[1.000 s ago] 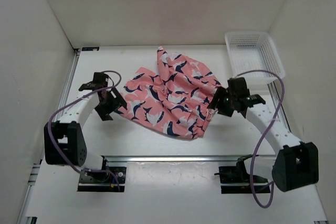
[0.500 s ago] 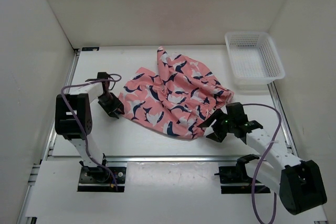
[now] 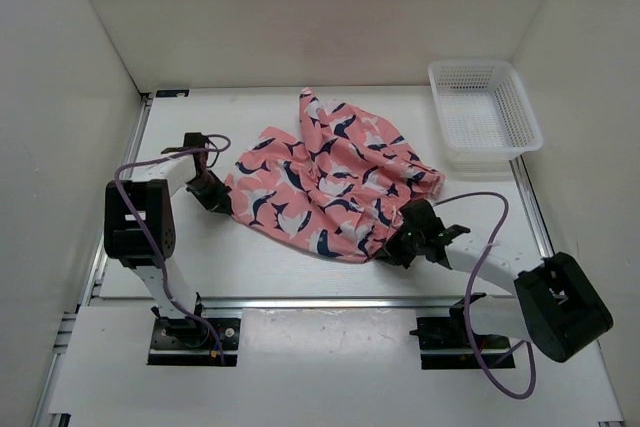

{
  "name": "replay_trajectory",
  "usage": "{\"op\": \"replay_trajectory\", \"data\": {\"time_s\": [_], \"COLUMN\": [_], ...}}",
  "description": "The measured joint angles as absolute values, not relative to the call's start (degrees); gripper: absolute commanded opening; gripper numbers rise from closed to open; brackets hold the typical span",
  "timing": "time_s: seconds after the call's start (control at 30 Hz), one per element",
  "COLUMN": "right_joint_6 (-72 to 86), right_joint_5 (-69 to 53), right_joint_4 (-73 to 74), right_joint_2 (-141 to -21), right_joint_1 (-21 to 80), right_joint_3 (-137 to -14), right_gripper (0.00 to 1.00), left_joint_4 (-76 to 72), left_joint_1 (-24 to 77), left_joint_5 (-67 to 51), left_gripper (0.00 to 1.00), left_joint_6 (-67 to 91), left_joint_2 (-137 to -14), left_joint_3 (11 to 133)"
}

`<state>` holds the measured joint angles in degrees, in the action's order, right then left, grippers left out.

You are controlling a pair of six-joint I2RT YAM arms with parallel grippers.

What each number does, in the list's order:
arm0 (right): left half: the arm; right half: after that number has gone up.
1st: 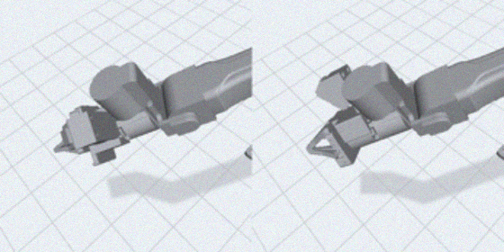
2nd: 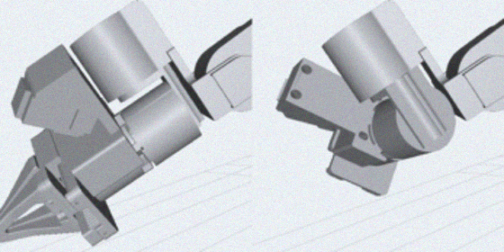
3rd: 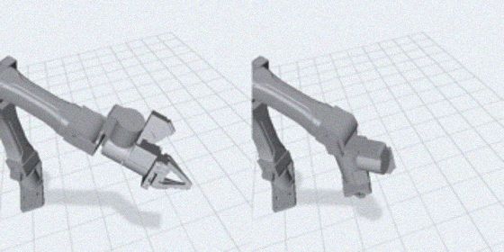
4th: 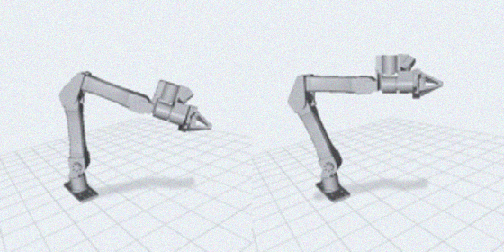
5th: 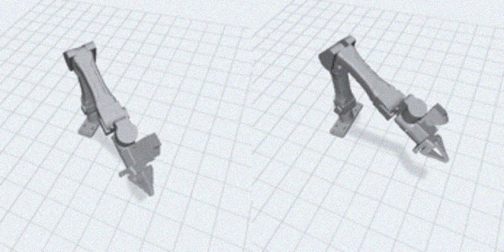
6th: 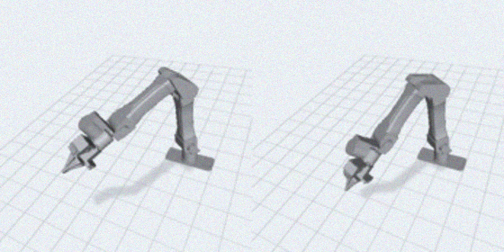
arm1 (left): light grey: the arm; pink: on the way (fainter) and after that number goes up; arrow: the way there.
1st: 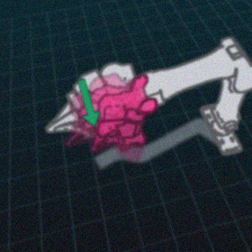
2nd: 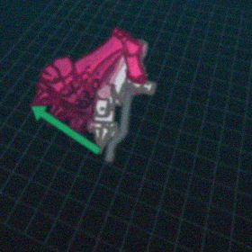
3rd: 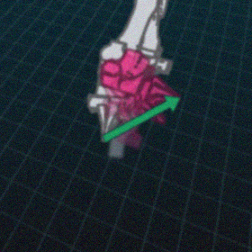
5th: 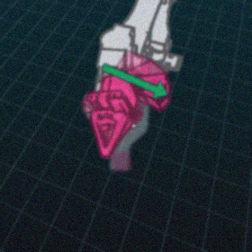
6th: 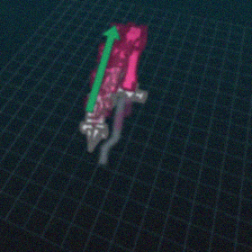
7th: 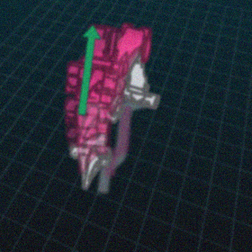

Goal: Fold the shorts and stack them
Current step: Flatten the shorts out

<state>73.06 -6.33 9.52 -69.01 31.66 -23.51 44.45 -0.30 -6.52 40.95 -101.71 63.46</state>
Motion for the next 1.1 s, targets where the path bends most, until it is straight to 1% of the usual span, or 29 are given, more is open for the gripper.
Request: {"op": "replay_trajectory", "data": {"time_s": [0.03, 0.1, 0.2, 0.3, 0.43, 0.5, 0.53, 0.6, 0.67, 0.8, 0.83, 0.9, 0.93, 0.97, 1.0, 1.1], "right_joint_6": [72.9, 71.77, 66.65, 59.81, 50.09, 46.37, 45.04, 42.87, 42.5, 44.86, 46.02, 49.08, 50.39, 51.72, 52.47, 54.68], "right_joint_5": [-4.73, -2.11, 3.57, 6.09, 7.6, 8.05, 8.23, 8.34, 8.21, 7.68, 7.38, 6.44, 5.67, 4.82, 3.81, 1.13], "right_joint_4": [9.61, 10.7, 14.13, 17.45, 19.22, 18.48, 17.98, 17.61, 17.78, 20.47, 22.13, 25.02, 26.89, 28.21, 29.19, 29.76], "right_joint_2": [-70.04, -71.72, -74.48, -77.76, -81.54, -80.88, -79.96, -76.55, -72.05, -65.17, -63.96, -61.14, -59.42, -57.95, -56.62, -54.13], "right_joint_1": [31.83, 31.97, 31.31, 27.4, 22.37, 21.85, 21.85, 21.93, 22.11, 22.24, 22.24, 21.74, 20.88, 19.79, 18.52, 16.62], "right_joint_3": [-24.12, -26.28, -33.23, -44.71, -65.01, -70.89, -71.88, -70.43, -64.31, -46.02, -41.8, -33.78, -30.79, -28.8, -27.44, -26.83], "right_gripper": [0.0, 0.0, 0.0, 0.0, 0.0, 0.0, 0.0, 0.0, 0.0, 0.0, 0.18, 0.49, 0.7, 0.75, 0.77, 0.78], "left_joint_4": [44.38, 44.29, 44.49, 46.46, 48.16, 47.99, 47.9, 47.7, 47.62, 46.94, 46.7, 46.96, 47.33, 47.97, 48.4, 48.42], "left_joint_1": [-0.32, -0.54, -1.23, -1.85, -2.07, -2.0, -1.98, -1.72, -1.19, 2.79, 4.01, 6.85, 7.81, 8.38, 8.88, 10.72], "left_joint_5": [-6.52, -6.63, -7.88, -9.17, -10.44, -11.11, -11.2, -11.18, -11.03, -10.28, -10.31, -10.31, -10.22, -10.04, -9.74, -8.21], "left_gripper": [0.1, 0.1, 0.1, 0.1, 0.1, 0.1, 0.1, 0.1, 0.1, 0.1, 0.1, 0.1, 0.1, 0.1, 0.1, 0.1], "left_joint_6": [40.95, 40.95, 40.97, 41.39, 41.89, 42.04, 42.11, 42.48, 43.11, 45.43, 46.33, 47.81, 48.53, 49.04, 49.5, 50.54], "left_joint_2": [-101.32, -100.77, -100.49, -100.49, -97.82, -93.95, -91.64, -86.0, -80.38, -72.18, -71.16, -70.3, -70.65, -71.09, -71.61, -72.42], "left_joint_3": [63.46, 63.46, 63.66, 67.0, 75.75, 78.78, 79.42, 79.05, 76.49, 65.45, 61.95, 54.81, 52.07, 50.46, 49.28, 48.95]}}
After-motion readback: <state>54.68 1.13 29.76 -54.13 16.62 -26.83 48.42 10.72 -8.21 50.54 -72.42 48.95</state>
